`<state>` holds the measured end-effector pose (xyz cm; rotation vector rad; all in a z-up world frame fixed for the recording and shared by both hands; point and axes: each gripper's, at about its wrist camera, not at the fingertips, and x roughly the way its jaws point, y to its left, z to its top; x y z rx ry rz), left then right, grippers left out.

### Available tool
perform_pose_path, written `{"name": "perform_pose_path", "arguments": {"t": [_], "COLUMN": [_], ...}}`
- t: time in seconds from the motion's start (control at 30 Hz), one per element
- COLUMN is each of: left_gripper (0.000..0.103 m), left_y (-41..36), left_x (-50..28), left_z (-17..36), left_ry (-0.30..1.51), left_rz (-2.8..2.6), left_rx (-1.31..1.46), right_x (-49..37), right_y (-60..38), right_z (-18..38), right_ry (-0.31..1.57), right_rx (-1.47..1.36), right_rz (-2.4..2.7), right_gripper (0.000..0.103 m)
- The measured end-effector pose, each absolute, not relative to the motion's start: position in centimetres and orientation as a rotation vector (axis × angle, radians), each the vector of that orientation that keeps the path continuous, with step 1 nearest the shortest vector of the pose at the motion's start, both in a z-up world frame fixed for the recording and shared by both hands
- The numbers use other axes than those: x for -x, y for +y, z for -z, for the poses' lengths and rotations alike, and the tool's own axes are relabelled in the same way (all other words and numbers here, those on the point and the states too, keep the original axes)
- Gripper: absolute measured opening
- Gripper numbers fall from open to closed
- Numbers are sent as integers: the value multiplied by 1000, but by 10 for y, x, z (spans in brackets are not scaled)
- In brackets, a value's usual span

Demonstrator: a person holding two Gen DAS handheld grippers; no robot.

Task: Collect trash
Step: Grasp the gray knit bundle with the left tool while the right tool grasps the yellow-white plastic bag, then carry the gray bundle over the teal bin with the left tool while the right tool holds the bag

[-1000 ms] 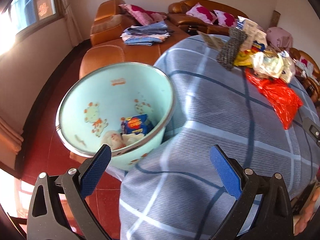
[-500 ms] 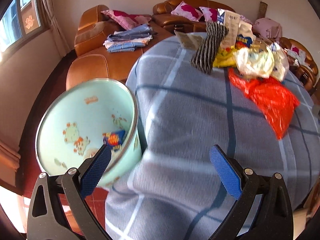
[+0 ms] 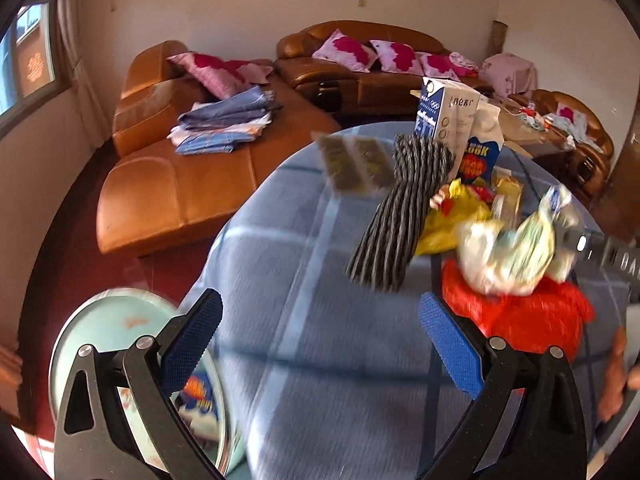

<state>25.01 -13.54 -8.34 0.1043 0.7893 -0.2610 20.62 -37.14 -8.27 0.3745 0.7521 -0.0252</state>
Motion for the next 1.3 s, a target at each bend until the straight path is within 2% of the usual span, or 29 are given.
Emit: {"name": "perform_pose_path", "arguments": {"t": [0.03, 0.07, 0.17, 0.27, 0.33, 0.4, 0.47, 0.57, 0.87, 1.3], "left_gripper": [97, 97, 97, 94, 78, 50, 38, 30, 29, 29], "left_y": [-140, -146, -160, -173, -177, -178, -177, -172, -130, -40], "left_x": [-257, -266, -288, -302, -305, -306, -302, -291, -222, -149], "left_z": [84, 86, 93, 102, 106, 109, 110, 103, 72, 69], "left_ry": [789, 793, 813, 828, 840, 862, 870, 856, 796, 780], "left_rz": [270, 280, 286, 283, 292, 333, 354, 365, 358, 288], "left_rx": [-102, -99, -99, -121, -127, -102, -90, -78, -26, 29], "right_x": [-206, -206, -190, -170, -153, -141, -131, -118, -84, -56], "right_y": [-371, -371, -374, -379, -383, -389, -395, -394, -365, -309], "right_z": [85, 86, 81, 68, 57, 49, 44, 41, 46, 57], "right_ry": [759, 768, 726, 670, 622, 587, 559, 534, 525, 567], "right_rx": [-377, -373, -376, -391, -395, -408, -439, -458, -456, -437], "right_rz": [21, 25, 20, 28, 53, 82, 100, 122, 160, 105], "right_gripper": [40, 40, 29, 28, 28, 28, 28, 28, 28, 28]}}
